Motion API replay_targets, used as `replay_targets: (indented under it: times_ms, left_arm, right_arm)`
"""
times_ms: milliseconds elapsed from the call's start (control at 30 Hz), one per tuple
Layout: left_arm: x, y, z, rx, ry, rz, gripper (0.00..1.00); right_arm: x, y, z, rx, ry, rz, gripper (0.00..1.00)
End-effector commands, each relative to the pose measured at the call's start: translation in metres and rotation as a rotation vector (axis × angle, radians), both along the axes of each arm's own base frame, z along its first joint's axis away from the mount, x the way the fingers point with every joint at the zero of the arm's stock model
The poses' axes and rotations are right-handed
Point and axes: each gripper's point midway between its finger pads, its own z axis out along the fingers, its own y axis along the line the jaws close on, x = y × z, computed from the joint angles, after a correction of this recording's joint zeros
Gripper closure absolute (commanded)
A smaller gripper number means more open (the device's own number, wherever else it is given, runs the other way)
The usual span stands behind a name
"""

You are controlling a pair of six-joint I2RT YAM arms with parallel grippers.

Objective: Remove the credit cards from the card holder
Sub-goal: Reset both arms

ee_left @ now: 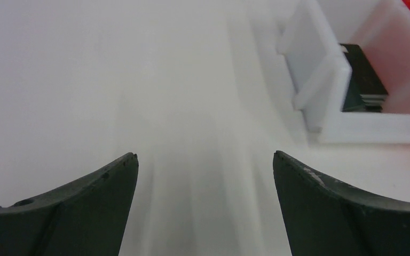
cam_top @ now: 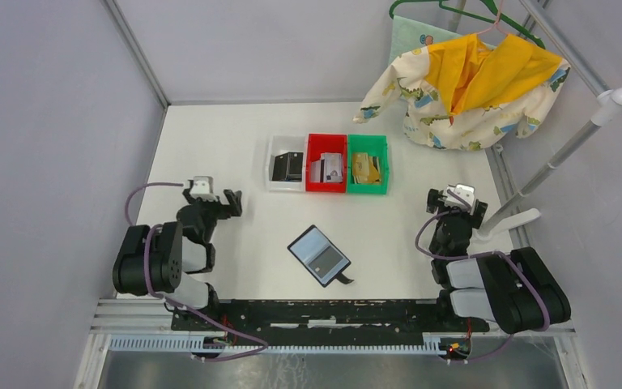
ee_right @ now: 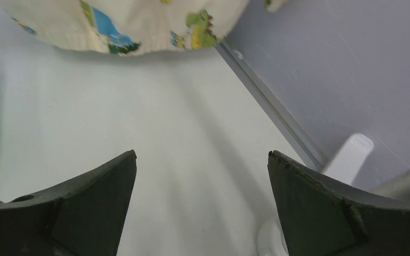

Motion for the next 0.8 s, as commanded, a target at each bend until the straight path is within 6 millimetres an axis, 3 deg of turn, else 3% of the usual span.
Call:
replay_targets:
  times_ms: [0,67,133,333,433,767]
  left_arm:
    - [0.009,-0.018,0.022,0.214,-0.131,0.042,0.0]
    - [0.02,-0.006,0.014,0.207,-0.052,0.111,0.0]
    - [0.028,-0.005,0.013,0.197,-0.043,0.117,0.0]
    - [0.028,-0.003,0.014,0.178,-0.04,0.118,0.0]
    - [0.034,0.013,0.01,0.151,0.002,0.226,0.0]
    - [0.034,0.012,0.009,0.148,0.006,0.221,0.0]
  right_arm:
    - [-0.022,0.02,-0.009,-0.075,-0.005,0.193,0.02]
    - [-0.02,0.02,-0.002,-0.096,-0.032,0.191,0.02]
    - [-0.013,0.02,-0.014,-0.071,0.023,0.186,0.02]
    - [-0.009,0.016,-0.017,-0.041,0.026,0.192,0.02]
    - [-0.01,0.016,-0.017,-0.043,0.028,0.193,0.02]
    - [-0.01,0.016,-0.017,-0.044,0.026,0.191,0.02]
